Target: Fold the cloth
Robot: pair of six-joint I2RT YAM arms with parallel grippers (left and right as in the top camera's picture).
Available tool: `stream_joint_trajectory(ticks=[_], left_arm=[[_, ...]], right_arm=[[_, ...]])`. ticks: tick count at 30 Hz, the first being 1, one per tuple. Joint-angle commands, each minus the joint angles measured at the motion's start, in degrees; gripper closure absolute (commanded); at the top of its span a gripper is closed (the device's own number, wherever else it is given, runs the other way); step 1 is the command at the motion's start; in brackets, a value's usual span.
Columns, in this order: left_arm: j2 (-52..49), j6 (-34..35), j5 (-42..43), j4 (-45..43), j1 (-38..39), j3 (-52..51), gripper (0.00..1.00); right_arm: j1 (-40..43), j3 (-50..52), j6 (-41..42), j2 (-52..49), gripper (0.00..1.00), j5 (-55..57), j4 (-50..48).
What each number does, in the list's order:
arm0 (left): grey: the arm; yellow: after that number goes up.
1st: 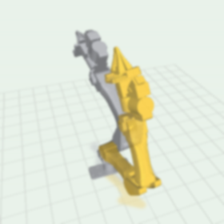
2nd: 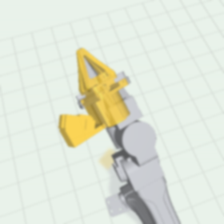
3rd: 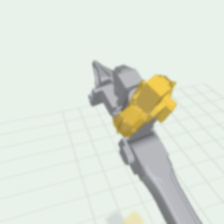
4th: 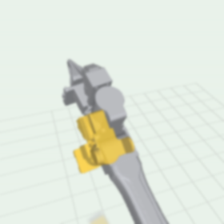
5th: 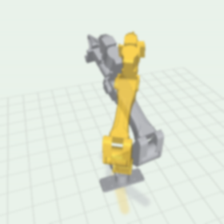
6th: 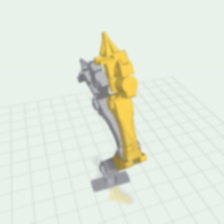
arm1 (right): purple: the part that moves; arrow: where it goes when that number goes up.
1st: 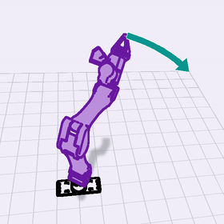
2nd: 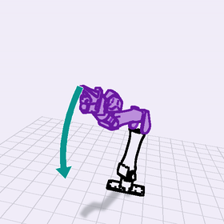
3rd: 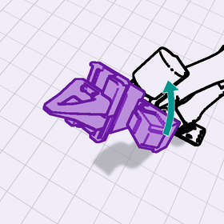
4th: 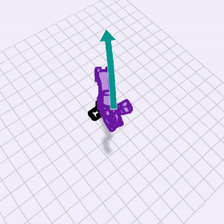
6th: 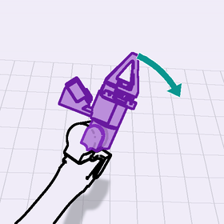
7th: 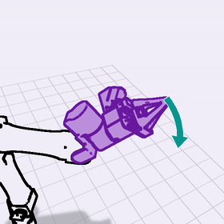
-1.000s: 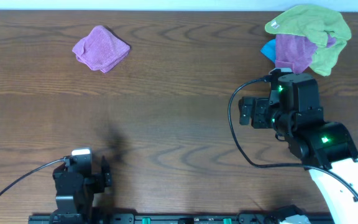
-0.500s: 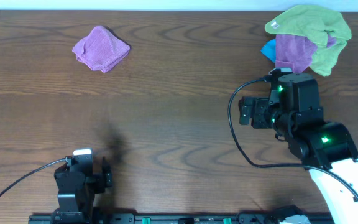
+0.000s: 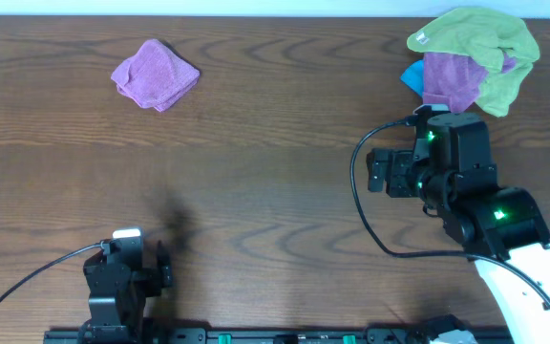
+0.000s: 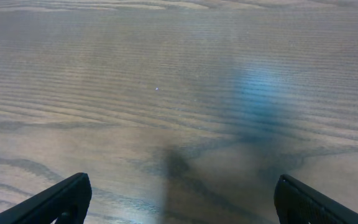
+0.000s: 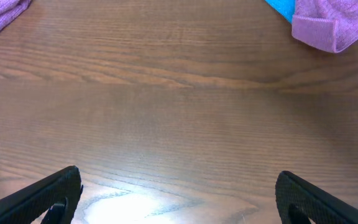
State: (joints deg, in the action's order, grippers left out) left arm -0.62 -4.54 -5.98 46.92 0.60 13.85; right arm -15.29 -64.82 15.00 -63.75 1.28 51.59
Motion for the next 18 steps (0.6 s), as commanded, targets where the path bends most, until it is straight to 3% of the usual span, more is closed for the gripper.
stream_joint_trajectory(ticks=[1,12,18], left_arm=[[0.42,-0.17,-0.17,2.51,0.28,-2.45,0.05],[0.42,-0.17,-0.17,2.51,0.28,-2.45,0.05],[0.42,-0.17,-0.17,2.51,0.28,-2.45,0.05]], right_arm=[[0.66,-0.09,0.17,-0.02,0.01,0.42,0.07],[0.76,1.77,0.39,4.63,0.01,3.78,2.32],[2.45,24.41,0.31,21.97,0.01,8.13,-12.52]])
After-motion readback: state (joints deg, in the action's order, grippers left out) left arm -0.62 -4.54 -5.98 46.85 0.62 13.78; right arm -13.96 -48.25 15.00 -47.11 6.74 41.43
